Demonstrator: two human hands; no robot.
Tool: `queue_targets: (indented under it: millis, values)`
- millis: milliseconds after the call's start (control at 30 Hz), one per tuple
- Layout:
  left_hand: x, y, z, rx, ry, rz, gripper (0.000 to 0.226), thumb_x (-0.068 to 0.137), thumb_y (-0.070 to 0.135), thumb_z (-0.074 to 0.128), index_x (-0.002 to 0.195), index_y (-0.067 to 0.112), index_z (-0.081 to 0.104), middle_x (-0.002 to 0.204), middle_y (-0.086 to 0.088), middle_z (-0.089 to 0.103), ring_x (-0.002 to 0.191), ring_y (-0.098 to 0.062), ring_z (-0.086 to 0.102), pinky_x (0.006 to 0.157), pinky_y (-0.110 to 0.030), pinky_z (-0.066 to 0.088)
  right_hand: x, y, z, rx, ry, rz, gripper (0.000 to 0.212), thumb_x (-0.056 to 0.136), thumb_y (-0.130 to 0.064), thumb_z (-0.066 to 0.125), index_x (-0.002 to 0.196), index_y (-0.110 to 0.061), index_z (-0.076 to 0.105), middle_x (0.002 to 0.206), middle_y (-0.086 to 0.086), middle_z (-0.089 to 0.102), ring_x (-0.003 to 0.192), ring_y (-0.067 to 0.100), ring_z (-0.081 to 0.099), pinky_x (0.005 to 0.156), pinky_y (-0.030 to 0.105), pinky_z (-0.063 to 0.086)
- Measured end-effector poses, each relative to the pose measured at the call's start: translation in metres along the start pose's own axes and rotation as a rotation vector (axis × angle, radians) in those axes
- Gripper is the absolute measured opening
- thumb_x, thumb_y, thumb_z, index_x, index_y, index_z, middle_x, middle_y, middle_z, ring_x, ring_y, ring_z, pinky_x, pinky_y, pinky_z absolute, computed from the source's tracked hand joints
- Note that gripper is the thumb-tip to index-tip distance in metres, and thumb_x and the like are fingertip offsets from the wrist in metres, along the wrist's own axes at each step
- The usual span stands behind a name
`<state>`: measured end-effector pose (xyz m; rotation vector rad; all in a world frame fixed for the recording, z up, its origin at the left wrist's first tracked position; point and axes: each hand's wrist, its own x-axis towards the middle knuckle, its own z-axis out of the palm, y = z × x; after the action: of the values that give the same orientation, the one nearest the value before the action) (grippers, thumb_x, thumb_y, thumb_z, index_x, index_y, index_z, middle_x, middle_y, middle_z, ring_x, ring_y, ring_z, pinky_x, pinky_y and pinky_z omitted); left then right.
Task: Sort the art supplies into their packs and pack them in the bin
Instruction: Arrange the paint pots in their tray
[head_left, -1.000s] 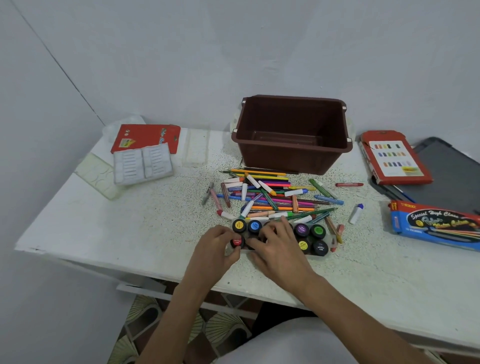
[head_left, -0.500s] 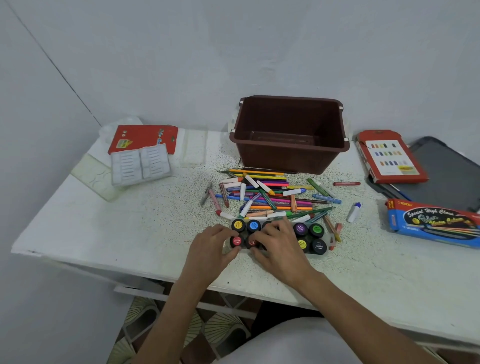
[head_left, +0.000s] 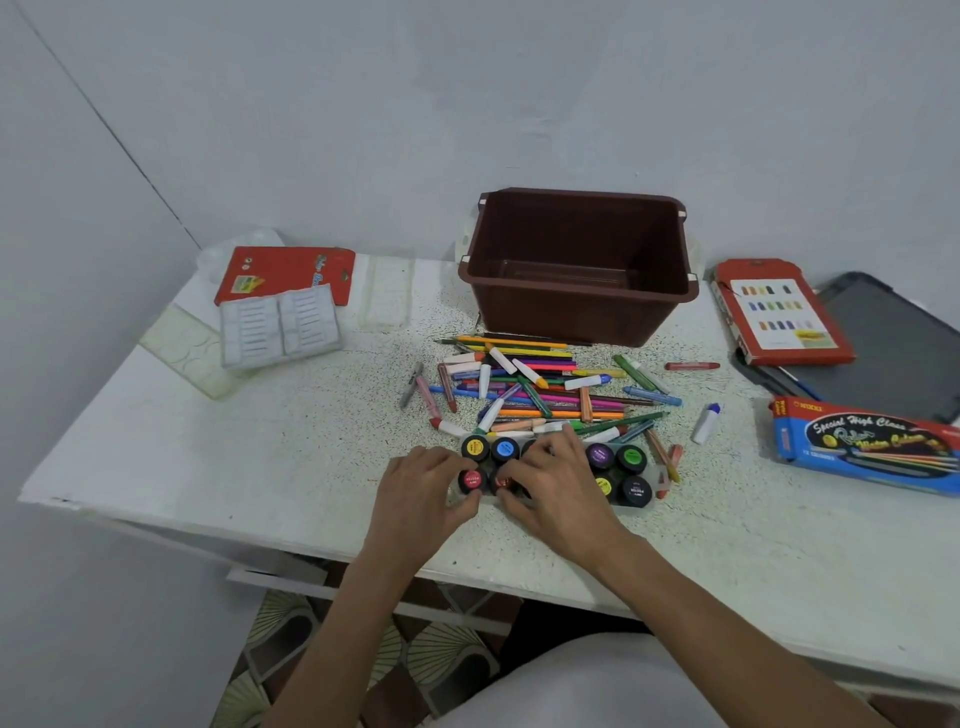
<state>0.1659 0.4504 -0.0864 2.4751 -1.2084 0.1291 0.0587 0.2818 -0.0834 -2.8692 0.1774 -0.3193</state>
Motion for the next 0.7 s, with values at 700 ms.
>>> queue_targets:
  millis: [700]
  values:
    - [-0.0056, -0.0014, 0.0082, -0.072, 0.041, -0.014, 0.035, 0.082, 0.047, 0.056, 0.101, 0.022, 0.072, 0.104, 0.009, 0.067, 0.093, -0.012, 0.056, 0.075, -0.029, 0.047, -0.0029, 0.0033, 0.0046, -0.027, 0.065, -0.057, 0.019, 0.086, -0.038, 0.061, 0.088, -0.023, 0.072, 0.078, -0.004, 0.062, 0.093, 0.023, 0.051, 0.110, 0.057, 0.029]
